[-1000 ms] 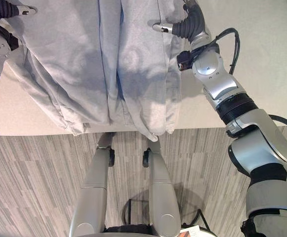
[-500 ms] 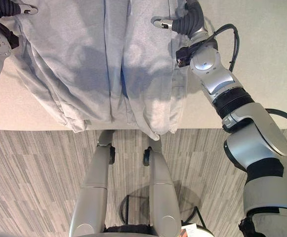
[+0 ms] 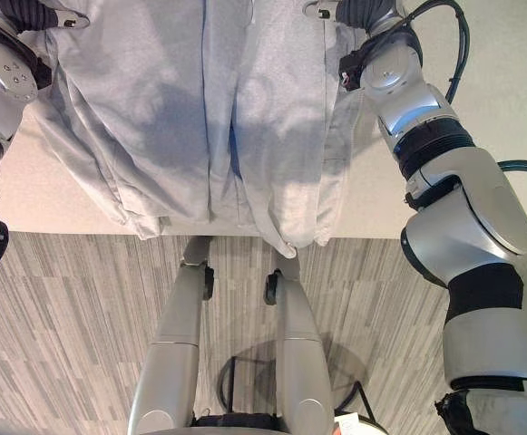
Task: Hang the clothes on the sofa on the clothes rack.
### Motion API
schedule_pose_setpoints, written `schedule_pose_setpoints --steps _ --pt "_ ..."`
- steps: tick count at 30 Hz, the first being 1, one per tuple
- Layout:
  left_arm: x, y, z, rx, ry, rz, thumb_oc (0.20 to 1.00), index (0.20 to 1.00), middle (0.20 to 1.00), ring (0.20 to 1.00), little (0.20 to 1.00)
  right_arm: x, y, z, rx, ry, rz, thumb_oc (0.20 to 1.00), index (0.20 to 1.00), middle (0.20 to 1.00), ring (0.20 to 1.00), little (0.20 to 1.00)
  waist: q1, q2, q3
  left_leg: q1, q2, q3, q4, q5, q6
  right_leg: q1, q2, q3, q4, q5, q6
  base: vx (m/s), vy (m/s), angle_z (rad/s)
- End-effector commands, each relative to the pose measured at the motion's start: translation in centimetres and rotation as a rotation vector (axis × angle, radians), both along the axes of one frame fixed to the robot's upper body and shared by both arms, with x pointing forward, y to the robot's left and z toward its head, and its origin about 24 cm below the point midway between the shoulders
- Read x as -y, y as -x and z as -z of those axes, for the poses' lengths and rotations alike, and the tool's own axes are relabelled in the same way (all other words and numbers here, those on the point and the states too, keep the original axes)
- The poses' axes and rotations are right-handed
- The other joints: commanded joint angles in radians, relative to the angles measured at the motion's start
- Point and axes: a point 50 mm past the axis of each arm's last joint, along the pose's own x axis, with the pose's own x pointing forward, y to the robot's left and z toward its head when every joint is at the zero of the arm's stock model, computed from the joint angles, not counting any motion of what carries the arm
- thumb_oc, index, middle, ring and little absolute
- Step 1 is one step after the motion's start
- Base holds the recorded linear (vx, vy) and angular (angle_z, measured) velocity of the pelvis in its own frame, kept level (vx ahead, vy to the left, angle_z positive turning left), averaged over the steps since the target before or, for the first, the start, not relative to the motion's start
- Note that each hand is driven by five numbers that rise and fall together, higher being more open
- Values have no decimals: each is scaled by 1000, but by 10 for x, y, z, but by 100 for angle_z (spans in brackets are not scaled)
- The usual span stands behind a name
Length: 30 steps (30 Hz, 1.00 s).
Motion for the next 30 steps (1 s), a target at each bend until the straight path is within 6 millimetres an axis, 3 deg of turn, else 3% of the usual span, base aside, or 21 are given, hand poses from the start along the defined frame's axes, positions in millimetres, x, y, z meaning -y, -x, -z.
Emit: schedule_pose_setpoints --steps 1,10,11,12,13,14,15,16,17,24,30 --pt "-8 4 -9 2 -18 -39 1000 1000 1000 1000 1000 -13 -14 62 -266 137 1 1000 1000 1000 1000 1000 48 44 0 183 5 25 -311 133 2 162 -50 -4 2 -116 150 -3 -3 7" --pt "-9 3 -2 -29 -28 -27 1000 1000 1000 1000 1000 -36 -15 97 -369 265 -71 1000 1000 1000 1000 1000 56 46 0 176 5 21 -314 139 0 155 -48 -6 2 -116 148 -1 1 2" --pt "-9 3 -2 -32 -26 -25 950 950 950 950 950 -39 -15 102 -384 280 -82 1000 1000 1000 1000 1000 55 46 0 177 6 22 -313 139 0 156 -49 -5 2 -116 148 0 0 0" --pt "-9 2 -1 -40 -25 -24 467 467 467 467 467 -41 -15 107 -402 304 -85 1000 1000 1000 1000 1000 54 45 0 178 6 22 -314 139 0 156 -49 -4 2 -116 146 0 0 0" --pt "-9 2 -1 -40 -25 -24 200 200 200 200 200 -41 -15 107 -402 304 -85 1000 1000 1000 1000 1000 54 45 0 178 6 22 -314 139 0 156 -49 -4 2 -116 146 0 0 0" --pt "-11 2 0 -50 -27 -26 200 200 200 200 200 -42 -15 112 -427 328 -85 1000 1000 1000 1000 1000 55 43 0 181 6 21 -313 139 0 158 -49 -3 2 -117 145 0 0 0" --pt "-11 2 1 -54 -27 -26 200 200 200 200 200 -43 -15 118 -454 360 -79 909 909 909 909 909 54 43 0 182 5 21 -313 139 0 160 -49 -3 2 -117 145 0 0 0" --pt "-9 1 1 -59 -31 -22 200 200 200 200 200 -43 -15 125 -485 398 -71 376 376 376 376 376 53 43 0 184 5 20 -312 138 0 164 -48 -3 2 -118 144 0 0 0" --pt "-9 0 4 -73 -33 -21 200 200 200 200 200 -45 -15 131 -508 441 -61 200 200 200 200 200 54 43 0 185 4 19 -311 138 1 166 -49 -3 2 -118 143 0 0 0" --pt "-16 0 14 -104 -21 -41 200 200 200 200 200 -45 -15 129 -488 456 -58 200 200 200 200 200 44 35 0 201 6 21 -315 137 0 177 -47 -1 2 -117 140 -6 -1 3" --pt "-42 10 24 -76 37 -68 200 200 200 200 200 -51 -8 104 -329 424 -164 200 200 200 200 200 23 17 0 236 13 27 -325 131 1 203 -43 7 2 -123 141 -1 0 1"
